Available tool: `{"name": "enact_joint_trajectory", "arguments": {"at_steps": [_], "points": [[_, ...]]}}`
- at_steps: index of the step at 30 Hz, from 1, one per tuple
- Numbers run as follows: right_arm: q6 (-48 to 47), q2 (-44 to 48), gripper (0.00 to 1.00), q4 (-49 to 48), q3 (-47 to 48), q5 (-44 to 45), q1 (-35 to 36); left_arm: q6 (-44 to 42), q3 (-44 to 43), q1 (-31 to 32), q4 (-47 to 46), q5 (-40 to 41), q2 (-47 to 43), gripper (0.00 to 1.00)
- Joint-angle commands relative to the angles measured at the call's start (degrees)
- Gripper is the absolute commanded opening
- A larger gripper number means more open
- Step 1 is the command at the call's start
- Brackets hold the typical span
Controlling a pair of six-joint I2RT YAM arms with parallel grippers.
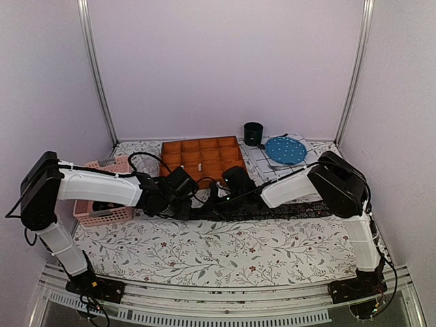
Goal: Roll the ties
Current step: Roll the tie at the center of the board.
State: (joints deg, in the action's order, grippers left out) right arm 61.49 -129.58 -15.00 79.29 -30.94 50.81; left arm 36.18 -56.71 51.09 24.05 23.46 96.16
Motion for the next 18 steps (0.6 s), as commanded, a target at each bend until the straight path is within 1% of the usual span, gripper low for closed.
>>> {"name": "enact_joint_trajectory", "arguments": {"at_steps": [1,5,11,18], "points": [[-1.4,13.3,0.07,0.9,-1.7,2.1,-0.6,-0.7,-1.0,-0.3,1.1,1.4,0.9,0.0],[-2.0,17.7,0.08,1.4,-4.1,4.1,-1.4,-1.2,-2.3,0.5,1.8,2.2,1.8,0.0],[-4.9,25.2,0.11,4.7,-9.6,10.0,-3.3,-2.0,-5.6,2.4,3.3,4.1,5.1,0.0],[-6.5,29.4,0.12,6.3,-15.1,14.4,-4.4,-3.1,-10.6,4.9,5.2,6.4,9.5,0.0]]}}
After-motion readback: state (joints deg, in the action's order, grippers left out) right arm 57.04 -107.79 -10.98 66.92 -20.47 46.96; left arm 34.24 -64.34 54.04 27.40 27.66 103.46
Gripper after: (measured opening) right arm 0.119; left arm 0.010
